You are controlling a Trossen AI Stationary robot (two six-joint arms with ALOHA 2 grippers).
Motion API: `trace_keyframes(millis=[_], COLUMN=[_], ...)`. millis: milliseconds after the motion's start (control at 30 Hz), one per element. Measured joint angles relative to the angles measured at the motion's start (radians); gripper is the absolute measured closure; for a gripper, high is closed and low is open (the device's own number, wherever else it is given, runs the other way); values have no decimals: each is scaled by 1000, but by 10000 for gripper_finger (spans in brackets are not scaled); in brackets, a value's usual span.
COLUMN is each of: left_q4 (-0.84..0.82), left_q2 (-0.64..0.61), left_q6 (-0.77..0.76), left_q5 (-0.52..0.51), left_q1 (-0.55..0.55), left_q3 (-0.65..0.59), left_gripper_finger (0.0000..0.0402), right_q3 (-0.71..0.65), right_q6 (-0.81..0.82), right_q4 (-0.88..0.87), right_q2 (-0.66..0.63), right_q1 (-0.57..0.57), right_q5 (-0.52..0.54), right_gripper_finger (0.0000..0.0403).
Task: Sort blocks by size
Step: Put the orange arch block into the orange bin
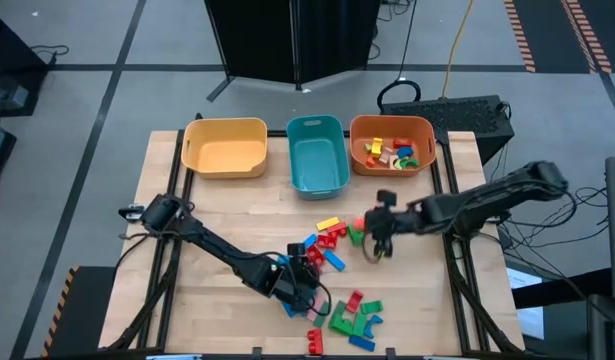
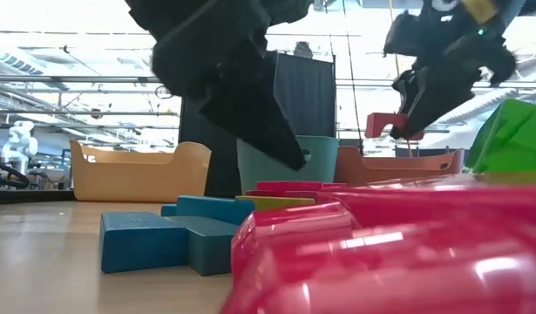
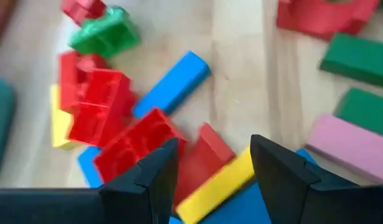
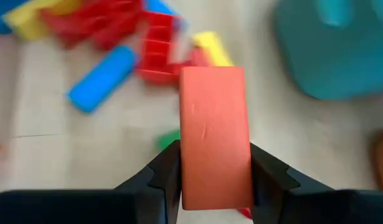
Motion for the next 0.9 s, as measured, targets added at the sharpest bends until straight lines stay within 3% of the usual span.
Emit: trace_keyframes(millis=[200,400,600,900], left_q4=[-12,-21,-24,-50], left_q2=[-16,-16,-16,-16], left_q6=[-4,-6,-8,-56], left_q5=[-25,-32,-33,-50], left_q1=[-2,14,24,16], left_q3=[0,0,0,-12], left_gripper_finger=[210,210,210,210], right_q3=[-60,-62,-62,-62], right_q6=[-76,-178,-271,-305], right_q4=[4,43,95,203], right_q2=[-170,-237,-201,-48], right_q1=[-183,-397,-658,-983], right_q5=[-3,-6,-131,-267], right_gripper_finger=[281,280,280,280])
